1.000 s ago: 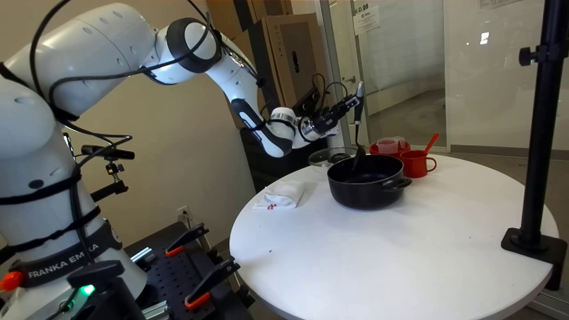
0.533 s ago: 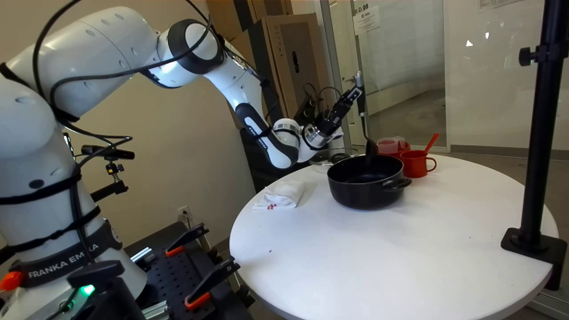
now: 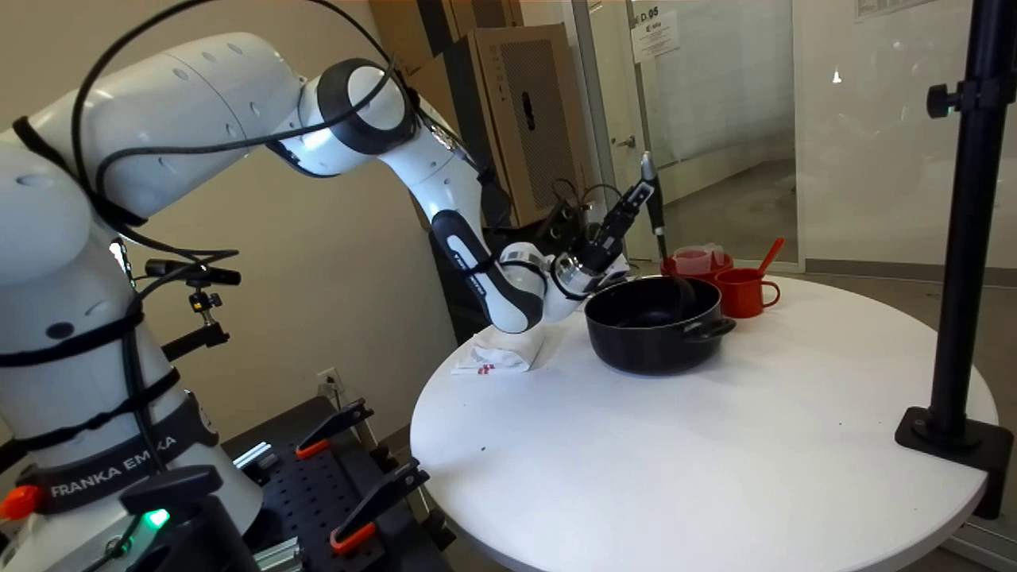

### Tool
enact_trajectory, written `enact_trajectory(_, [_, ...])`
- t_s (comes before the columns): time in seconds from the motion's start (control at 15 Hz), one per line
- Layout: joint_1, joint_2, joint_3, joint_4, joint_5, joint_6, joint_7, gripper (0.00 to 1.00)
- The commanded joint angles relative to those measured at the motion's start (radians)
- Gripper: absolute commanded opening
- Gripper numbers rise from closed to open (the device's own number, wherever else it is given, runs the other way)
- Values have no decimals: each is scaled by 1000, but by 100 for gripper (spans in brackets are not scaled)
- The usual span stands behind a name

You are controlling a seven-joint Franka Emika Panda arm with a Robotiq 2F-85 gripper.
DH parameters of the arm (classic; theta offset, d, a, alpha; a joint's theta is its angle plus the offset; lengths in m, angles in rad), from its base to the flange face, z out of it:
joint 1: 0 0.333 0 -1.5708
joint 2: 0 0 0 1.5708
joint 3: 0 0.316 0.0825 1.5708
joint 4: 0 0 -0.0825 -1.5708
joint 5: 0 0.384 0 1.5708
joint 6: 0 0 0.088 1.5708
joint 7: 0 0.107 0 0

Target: Use the ladle to mix in the pot

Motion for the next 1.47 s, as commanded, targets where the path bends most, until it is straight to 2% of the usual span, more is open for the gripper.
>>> enact_trajectory(0.0, [-16, 15, 1, -13, 2, -42, 1, 8])
enact_trajectory(0.2, [-26, 3, 20, -35, 26, -30, -35, 8])
enact_trajectory(0.53, [-36, -31, 83, -69, 107, 20, -176, 8])
enact_trajectory(1.07, [-60, -57, 160, -49, 264, 62, -291, 8])
enact_trajectory(1.4, [-101, -94, 213, -21, 388, 137, -352, 8])
